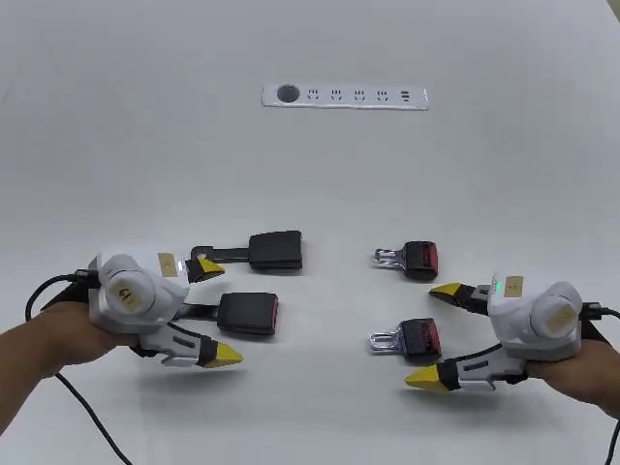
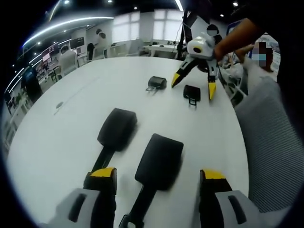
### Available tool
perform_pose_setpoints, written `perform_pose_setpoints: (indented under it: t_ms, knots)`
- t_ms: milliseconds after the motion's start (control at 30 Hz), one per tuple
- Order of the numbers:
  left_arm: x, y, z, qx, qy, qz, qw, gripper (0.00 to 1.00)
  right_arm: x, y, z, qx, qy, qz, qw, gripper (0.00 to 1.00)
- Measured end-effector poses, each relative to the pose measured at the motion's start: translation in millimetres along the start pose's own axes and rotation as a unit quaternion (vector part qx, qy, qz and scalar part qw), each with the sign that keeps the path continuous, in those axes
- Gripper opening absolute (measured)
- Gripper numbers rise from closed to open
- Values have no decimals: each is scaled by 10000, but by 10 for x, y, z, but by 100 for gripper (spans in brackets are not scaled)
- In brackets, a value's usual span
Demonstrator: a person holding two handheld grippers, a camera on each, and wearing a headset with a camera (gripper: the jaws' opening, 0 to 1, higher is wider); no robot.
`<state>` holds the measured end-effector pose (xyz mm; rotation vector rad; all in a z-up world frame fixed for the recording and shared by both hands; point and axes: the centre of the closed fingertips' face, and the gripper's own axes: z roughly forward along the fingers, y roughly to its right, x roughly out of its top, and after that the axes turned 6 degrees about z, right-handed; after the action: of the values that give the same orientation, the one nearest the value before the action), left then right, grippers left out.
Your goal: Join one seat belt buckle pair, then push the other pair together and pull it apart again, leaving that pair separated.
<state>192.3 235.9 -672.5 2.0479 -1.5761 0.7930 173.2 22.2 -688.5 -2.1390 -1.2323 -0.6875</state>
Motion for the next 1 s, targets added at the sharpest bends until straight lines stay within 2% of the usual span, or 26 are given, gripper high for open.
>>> perform_pose_setpoints:
  t_ms: [67, 200, 300, 433, 467, 500, 633, 667, 733, 800, 833, 933, 1000]
  knots:
    - [3, 10, 22, -62, -20, 78, 9999, 70, -5, -41, 1, 112, -50, -81, 9999, 70]
    - [-42, 11, 73, -160, -52, 137, 9998, 66, -10, -74, -1, 194, -180, -341, 9991, 69]
    - [-65, 14, 89, -221, -109, 219, 9995, 63, -27, -107, -36, 306, -267, -489, 9980, 64]
    - [-119, 22, 91, -273, -218, 358, 9987, 58, -34, -110, -68, 346, -292, -514, 9977, 62]
    - [-129, 3, 74, -197, -261, 428, 9985, 56, -37, -114, -73, 357, -296, -504, 9977, 60]
    - [-103, 12, 70, -225, -229, 458, 9984, 55, -35, -123, -73, 395, -283, -500, 9976, 59]
    - [-116, -41, 73, -149, -190, 484, 9985, 49, -26, -124, -73, 372, -281, -550, 9974, 55]
    - [-120, -60, 67, -135, -203, 581, 9980, 46, -22, -120, -73, 356, -284, -518, 9976, 53]
    - [-109, -52, 76, -184, -228, 529, 9982, 42, -18, -109, -66, 349, -284, -567, 9974, 52]
    - [-104, -28, 75, -277, -240, 706, 9968, 37, -13, -107, -55, 341, -286, -598, 9972, 51]
    - [-107, -30, 73, -256, -253, 702, 9969, 35, -14, -108, -56, 337, -288, -615, 9971, 51]
    - [-130, -27, 80, -296, -274, 717, 9966, 35, -40, -77, -61, 260, -354, -693, 9966, 38]
    - [-136, -29, 81, -299, -284, 741, 9964, 35, -48, -101, -65, 235, -329, -626, 9972, 37]
